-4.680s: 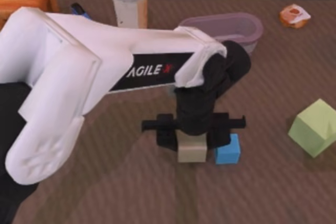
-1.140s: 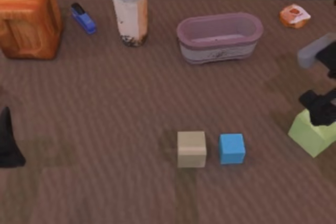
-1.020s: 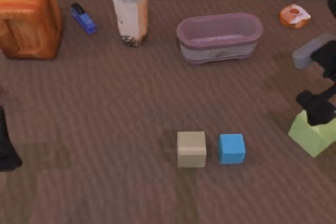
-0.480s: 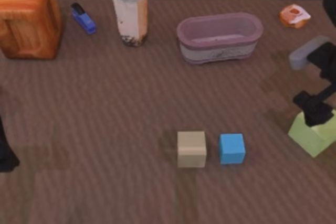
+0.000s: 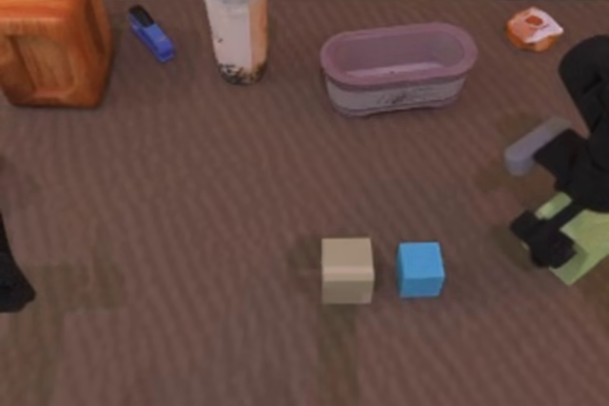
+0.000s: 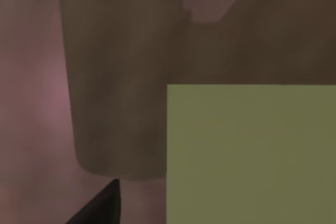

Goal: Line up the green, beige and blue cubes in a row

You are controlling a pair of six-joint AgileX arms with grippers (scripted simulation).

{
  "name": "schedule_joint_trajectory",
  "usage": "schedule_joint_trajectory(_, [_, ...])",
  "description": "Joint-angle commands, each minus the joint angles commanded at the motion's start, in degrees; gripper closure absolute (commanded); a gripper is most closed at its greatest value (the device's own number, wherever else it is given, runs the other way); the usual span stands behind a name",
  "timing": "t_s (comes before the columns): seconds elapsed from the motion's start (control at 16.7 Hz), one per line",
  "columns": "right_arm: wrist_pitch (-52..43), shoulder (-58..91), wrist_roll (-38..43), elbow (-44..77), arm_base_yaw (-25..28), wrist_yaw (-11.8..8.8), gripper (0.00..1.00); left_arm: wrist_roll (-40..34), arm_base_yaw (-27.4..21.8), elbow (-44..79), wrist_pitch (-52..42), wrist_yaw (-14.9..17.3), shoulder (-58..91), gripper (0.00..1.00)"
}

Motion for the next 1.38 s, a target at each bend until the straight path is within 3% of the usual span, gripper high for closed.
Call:
schedule_joint_trajectory(0.36, [1.88, 0.91, 0.04, -1.09, 0.03, 0.01, 0.0, 0.0, 0.0, 0.0, 0.0, 0.0, 0.0, 0.0])
schedule_joint_trajectory(1.14, [1.88, 0.91, 0.04, -1.09, 0.03, 0.01, 0.98, 0.0, 0.0, 0.0, 0.0, 0.0, 0.0, 0.0])
schedule_joint_trajectory(1.38, [1.88, 0.91, 0.04, -1.09, 0.03, 0.01, 1.0, 0.0, 0.0, 0.0, 0.0, 0.0, 0.0, 0.0])
